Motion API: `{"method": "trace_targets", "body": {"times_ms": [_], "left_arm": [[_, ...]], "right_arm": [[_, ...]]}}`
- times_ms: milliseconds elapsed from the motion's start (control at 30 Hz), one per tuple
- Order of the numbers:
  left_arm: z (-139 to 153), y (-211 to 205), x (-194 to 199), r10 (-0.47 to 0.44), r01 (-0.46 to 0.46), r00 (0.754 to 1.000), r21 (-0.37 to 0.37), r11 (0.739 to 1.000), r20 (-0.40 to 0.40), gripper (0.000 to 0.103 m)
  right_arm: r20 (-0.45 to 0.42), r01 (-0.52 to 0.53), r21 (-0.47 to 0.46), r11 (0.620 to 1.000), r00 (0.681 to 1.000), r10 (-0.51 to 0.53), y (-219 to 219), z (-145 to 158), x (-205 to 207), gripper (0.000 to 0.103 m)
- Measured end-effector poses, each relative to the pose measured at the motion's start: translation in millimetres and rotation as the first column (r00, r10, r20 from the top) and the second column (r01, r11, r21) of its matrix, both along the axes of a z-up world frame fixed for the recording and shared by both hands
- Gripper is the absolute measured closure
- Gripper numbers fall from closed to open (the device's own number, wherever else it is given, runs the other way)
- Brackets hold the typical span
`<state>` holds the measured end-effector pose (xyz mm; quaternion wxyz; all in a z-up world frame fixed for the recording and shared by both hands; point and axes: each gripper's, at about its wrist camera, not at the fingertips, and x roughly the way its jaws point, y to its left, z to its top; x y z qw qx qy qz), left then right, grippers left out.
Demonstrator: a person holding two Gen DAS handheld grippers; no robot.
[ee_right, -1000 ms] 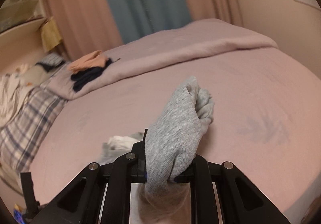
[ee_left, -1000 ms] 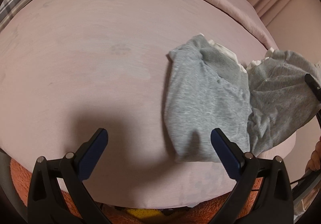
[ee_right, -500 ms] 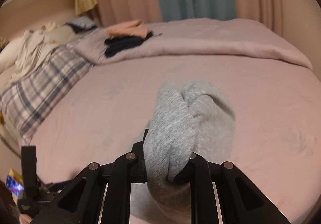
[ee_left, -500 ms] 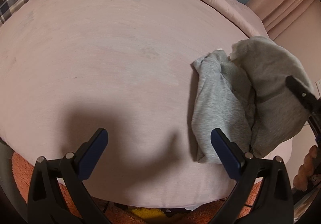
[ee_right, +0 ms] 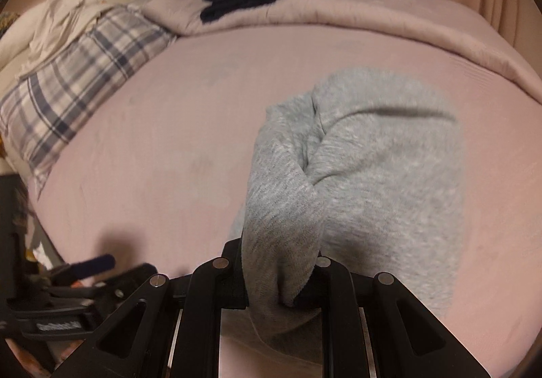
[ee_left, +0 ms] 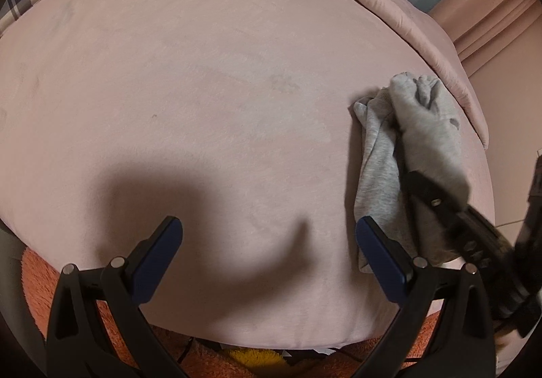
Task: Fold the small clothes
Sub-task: 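Lift the side with the right tool and fold it over the bundle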
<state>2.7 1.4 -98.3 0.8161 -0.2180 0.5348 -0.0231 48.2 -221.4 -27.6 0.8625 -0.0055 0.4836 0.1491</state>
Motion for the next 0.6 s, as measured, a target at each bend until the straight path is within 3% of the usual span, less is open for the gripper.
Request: {"method": "trace_targets", "body": {"times_ms": [267,600], "left_arm": [[-1,2,-3,0.006,-0.006,1.000,0.001,1.000,-0.006,0.001],[-1,-2,0,-0.003,0.003,1.000,0.002,1.000,-0.010,0.001]], "right_arm": [[-0.036,-0.026,-0.040,0.999,0.999,0.024,8,-20,2,0.085],[-0.029,-0.020,-0.011,1.000,0.999,0.019,8,-26,2,0.085]]}}
